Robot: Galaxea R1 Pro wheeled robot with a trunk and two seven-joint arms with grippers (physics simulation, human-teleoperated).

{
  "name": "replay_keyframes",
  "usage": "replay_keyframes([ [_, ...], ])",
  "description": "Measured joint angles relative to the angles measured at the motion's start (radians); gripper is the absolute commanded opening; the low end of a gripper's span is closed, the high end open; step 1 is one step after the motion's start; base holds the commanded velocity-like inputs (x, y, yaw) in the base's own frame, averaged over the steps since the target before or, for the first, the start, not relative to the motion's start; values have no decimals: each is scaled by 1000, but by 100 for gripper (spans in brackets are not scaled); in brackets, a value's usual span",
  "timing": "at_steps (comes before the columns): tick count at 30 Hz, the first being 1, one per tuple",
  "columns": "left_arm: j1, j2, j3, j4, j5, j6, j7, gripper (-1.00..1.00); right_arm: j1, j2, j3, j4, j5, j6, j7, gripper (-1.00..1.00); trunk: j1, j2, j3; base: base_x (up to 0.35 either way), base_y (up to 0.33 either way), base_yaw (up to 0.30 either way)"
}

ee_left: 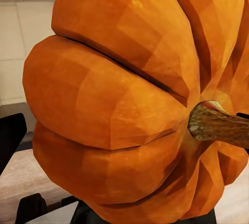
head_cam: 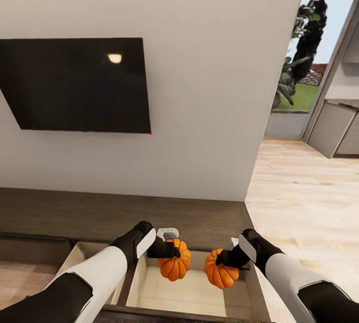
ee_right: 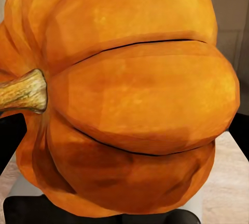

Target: Place each of the two pumpkins and all three candles from the living room inside a cabinet in the living room (use any cabinet), then make sure every cabinet is closed, and position the cauldron so it is next to a table in the living room.

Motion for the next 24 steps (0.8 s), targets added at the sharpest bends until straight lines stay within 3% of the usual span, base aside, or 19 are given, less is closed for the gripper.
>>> replay_keyframes([
  [4,0,0,0,0,0,-3,0,-100,0,0,1,1,1,-13,0,-100,0,0,-6,0,0,0],
  [12,0,0,0,0,1,-76,-5,-100,-1,0,-1,75,3,-203,1,-100,0,0,-19,0,0,0],
  [20,1,0,0,6,1,-92,-5,-100,0,0,-1,84,2,-223,1,-100,0,0,-32,0,0,0],
  [24,1,0,-2,36,-3,-173,-9,-100,0,1,0,84,1,-224,0,-100,0,0,-39,0,0,0],
])
